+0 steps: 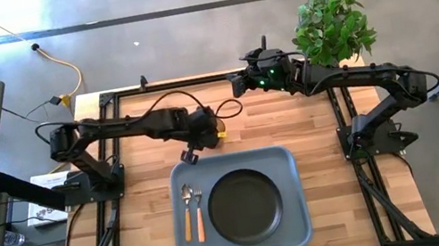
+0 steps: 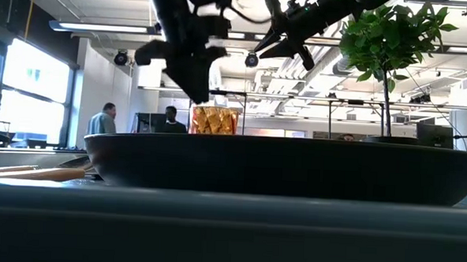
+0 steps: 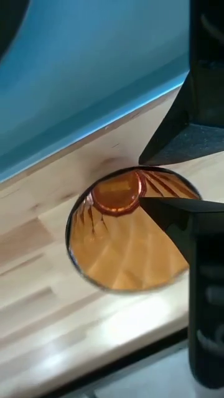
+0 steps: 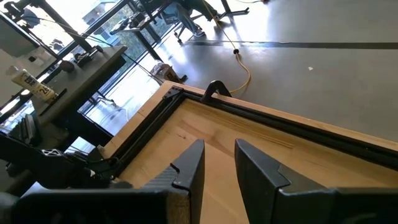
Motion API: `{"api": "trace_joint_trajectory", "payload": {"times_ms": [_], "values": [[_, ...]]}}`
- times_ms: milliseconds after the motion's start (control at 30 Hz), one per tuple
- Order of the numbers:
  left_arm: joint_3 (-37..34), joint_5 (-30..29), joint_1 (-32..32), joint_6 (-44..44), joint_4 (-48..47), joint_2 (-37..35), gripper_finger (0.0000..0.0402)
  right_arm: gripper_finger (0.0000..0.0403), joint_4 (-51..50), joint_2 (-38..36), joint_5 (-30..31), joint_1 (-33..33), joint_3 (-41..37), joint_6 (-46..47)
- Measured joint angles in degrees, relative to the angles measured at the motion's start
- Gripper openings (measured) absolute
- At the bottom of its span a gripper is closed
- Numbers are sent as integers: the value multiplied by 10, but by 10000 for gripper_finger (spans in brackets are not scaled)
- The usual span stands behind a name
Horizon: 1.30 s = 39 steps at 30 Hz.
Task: Pick and place plate/cup/fork/spoon on tray
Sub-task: Put the brown cup on the blue serving tray to the top right of the black plate
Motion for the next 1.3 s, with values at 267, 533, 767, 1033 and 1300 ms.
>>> {"api": "trace_joint_trajectory", "payload": {"times_ms": [267, 533, 767, 1033, 1300], "values": [[0, -63, -8, -10, -23, -64, 83, 79, 34, 0, 0, -4, 0, -9], [0, -95, -2, -99, -46, -140, 83, 79, 81, 1, -16, -8, 30, -104], [1, -135, 6, -206, -82, -199, 83, 79, -9, 2, -17, -8, 104, -176], [1, -153, 29, -296, -141, -251, 83, 79, -137, 49, -66, -7, 159, -172], [1, -152, 44, -315, -165, -270, 83, 88, -183, 85, -100, 4, 162, -156]]}}
